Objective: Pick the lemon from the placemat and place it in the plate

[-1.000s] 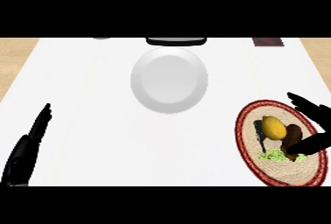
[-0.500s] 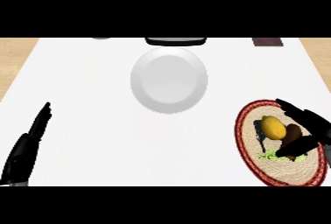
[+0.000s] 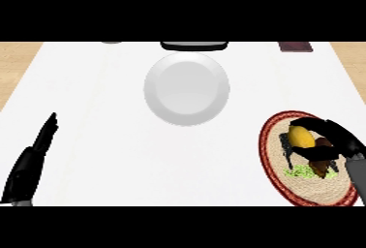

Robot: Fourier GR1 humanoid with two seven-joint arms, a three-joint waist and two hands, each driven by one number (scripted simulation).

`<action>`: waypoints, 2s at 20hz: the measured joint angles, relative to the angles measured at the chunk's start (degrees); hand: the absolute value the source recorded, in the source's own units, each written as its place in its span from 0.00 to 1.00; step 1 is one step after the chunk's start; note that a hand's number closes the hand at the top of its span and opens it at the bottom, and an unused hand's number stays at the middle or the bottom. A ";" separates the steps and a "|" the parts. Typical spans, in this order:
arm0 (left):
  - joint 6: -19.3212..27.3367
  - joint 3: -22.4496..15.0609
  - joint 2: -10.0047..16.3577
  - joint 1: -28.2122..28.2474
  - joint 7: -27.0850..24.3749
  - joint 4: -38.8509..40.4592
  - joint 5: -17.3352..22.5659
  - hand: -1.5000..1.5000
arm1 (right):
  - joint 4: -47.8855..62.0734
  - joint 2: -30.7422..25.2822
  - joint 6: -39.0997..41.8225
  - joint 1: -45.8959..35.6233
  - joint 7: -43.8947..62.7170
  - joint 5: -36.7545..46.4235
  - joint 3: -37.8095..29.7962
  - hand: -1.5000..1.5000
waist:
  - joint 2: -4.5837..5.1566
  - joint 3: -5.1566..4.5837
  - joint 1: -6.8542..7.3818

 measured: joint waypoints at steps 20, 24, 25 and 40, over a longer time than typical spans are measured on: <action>-2.29 2.83 -1.12 1.35 -0.02 -1.20 -1.24 0.50 | -6.25 3.41 -31.56 0.43 24.91 23.49 4.72 1.00 | -0.65 -0.23 -0.74; -2.13 3.20 -1.26 2.33 -0.32 -1.62 -1.30 0.50 | -16.30 3.75 -36.52 2.64 33.88 30.17 7.21 1.00 | -0.62 -0.11 -1.17; -2.29 3.29 -1.21 2.45 -0.30 -1.83 -1.18 0.50 | -19.18 3.47 -36.78 2.81 36.22 31.91 7.83 1.00 | -0.62 -0.09 -1.23; -2.92 3.04 -1.88 0.76 0.81 -1.59 -1.99 0.50 | -54.75 9.64 -29.13 -2.53 48.94 44.43 21.28 1.00 | -0.15 0.06 -0.26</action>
